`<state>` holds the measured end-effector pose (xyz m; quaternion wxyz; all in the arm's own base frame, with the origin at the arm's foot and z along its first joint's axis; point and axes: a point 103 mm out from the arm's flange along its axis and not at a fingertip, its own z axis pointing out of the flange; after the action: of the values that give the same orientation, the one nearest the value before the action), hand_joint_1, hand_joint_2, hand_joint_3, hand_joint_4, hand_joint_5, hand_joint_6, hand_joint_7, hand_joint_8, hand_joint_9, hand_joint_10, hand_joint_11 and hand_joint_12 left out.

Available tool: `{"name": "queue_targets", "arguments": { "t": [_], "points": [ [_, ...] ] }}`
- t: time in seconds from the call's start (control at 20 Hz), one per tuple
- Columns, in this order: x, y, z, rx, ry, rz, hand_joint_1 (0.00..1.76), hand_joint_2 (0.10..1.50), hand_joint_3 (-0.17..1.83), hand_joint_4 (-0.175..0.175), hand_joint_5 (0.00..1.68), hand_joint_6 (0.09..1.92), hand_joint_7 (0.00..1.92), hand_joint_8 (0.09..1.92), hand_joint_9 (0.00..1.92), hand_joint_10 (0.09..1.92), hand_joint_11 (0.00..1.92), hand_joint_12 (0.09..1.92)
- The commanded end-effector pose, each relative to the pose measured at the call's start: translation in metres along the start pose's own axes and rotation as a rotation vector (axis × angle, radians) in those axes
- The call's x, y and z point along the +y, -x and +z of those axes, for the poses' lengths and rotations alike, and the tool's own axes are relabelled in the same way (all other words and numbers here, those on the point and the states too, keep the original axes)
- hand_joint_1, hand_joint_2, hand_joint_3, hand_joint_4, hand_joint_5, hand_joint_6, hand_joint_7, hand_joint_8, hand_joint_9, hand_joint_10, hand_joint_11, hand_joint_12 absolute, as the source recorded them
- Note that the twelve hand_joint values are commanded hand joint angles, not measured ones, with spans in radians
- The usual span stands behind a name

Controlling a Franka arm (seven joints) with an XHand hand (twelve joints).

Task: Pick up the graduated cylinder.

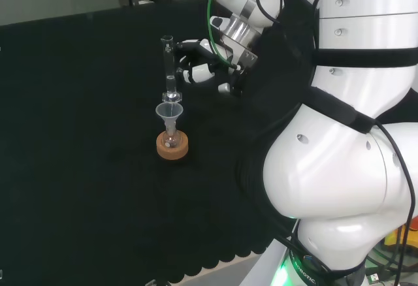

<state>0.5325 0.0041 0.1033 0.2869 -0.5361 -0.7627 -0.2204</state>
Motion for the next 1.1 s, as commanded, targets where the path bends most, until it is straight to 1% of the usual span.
{"name": "queue_targets", "arguments": {
  "t": [0.05,0.15,0.3,0.45,0.65,0.8,1.05,1.1],
  "points": [
    [0.010,-0.004,0.007,0.047,0.033,-0.041,0.93,0.65,0.66,-0.044,0.50,0.09,0.35,0.63,0.60,0.53,0.37,1.30],
    [0.012,-0.003,0.008,0.076,0.044,-0.051,0.93,0.64,0.66,-0.047,0.52,0.09,0.36,0.64,0.60,0.53,0.37,1.31],
    [0.015,-0.002,0.012,0.098,0.053,-0.069,0.95,0.64,0.66,-0.048,0.54,0.09,0.38,0.64,0.62,0.54,0.39,1.31],
    [0.018,-0.002,0.014,0.118,0.073,-0.071,0.98,0.63,0.66,-0.049,0.56,0.09,0.39,0.65,0.63,0.55,0.41,1.30],
    [0.022,-0.001,0.018,0.157,0.097,-0.092,1.04,0.64,0.67,-0.040,0.66,0.10,0.44,0.64,0.68,0.54,0.44,1.28],
    [0.024,-0.002,0.021,0.173,0.103,-0.111,1.06,0.64,0.68,-0.035,0.71,0.16,0.49,0.62,0.73,0.51,0.48,1.27],
    [0.028,-0.005,0.023,0.229,0.122,-0.145,1.08,0.64,0.68,-0.034,0.68,0.23,0.52,0.60,0.78,0.47,0.52,1.24],
    [0.029,-0.007,0.026,0.222,0.123,-0.150,1.08,0.64,0.69,-0.034,0.67,0.25,0.53,0.59,0.79,0.46,0.53,1.24]
  ]
}}
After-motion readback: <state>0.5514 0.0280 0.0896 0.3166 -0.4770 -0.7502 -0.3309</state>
